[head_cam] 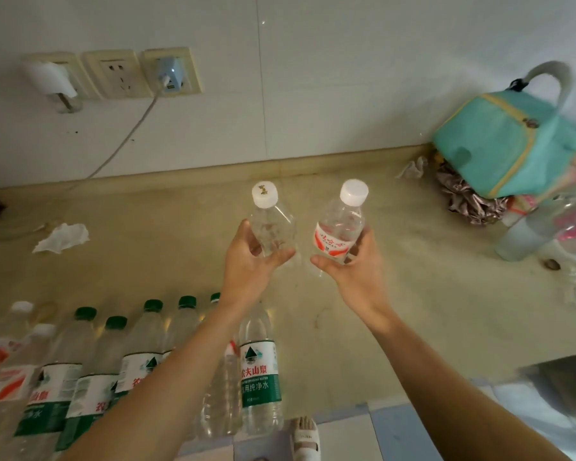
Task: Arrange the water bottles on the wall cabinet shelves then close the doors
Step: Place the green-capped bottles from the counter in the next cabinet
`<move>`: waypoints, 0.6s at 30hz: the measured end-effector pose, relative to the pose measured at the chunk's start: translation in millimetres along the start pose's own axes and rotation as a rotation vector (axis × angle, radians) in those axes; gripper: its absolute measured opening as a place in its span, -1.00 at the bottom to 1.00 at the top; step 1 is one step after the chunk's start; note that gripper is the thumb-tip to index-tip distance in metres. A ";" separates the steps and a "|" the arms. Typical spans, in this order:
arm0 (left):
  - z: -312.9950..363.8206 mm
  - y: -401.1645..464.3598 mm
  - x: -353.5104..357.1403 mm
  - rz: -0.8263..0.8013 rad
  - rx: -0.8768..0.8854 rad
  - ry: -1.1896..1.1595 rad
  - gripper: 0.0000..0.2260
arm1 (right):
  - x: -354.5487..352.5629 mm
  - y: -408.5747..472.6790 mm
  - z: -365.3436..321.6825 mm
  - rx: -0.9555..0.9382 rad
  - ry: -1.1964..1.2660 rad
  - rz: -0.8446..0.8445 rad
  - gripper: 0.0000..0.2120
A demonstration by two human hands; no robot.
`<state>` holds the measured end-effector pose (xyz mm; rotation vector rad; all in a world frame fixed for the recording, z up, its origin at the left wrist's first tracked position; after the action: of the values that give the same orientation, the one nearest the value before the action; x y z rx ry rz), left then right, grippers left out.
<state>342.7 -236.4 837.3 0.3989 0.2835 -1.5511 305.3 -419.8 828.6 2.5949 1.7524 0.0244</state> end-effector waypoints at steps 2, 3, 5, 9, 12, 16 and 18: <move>24.9 -0.8 -17.2 0.007 0.082 -0.039 -0.57 | 2.0 -7.1 -27.6 -0.061 0.022 0.026 -0.35; 38.2 -1.5 -26.5 0.006 0.122 -0.058 -0.56 | 2.5 -10.8 -41.9 -0.092 0.034 0.043 -0.36; 66.2 -1.9 -46.0 0.007 0.205 -0.098 -0.54 | 3.5 -18.0 -73.1 -0.163 0.069 0.090 -0.39; 130.4 0.1 -85.1 0.015 0.353 -0.170 -0.57 | 2.0 -30.8 -145.2 -0.316 0.156 0.140 -0.42; 181.3 -2.5 -106.6 0.076 0.423 -0.227 -0.58 | -2.1 -41.4 -200.5 -0.414 0.180 0.133 -0.45; 244.9 -8.1 -127.6 0.167 0.473 -0.290 -0.60 | -5.7 -52.8 -269.3 -0.542 0.211 0.147 -0.43; 273.7 -9.9 -139.6 0.199 0.512 -0.303 -0.62 | -7.2 -55.5 -301.9 -0.609 0.233 0.139 -0.43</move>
<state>311.8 -224.5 1143.0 0.5618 -0.3875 -1.4511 245.5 -405.8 1129.4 2.3041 1.3240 0.7584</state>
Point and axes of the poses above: each hand's wrist, its own y-axis towards the middle knuckle, its own x-axis out of the palm, z = x × y, the point moved 1 cm from there along y, towards the middle knuckle, and after that the axes turned 14 degrees about y, right-handed, at the moved point
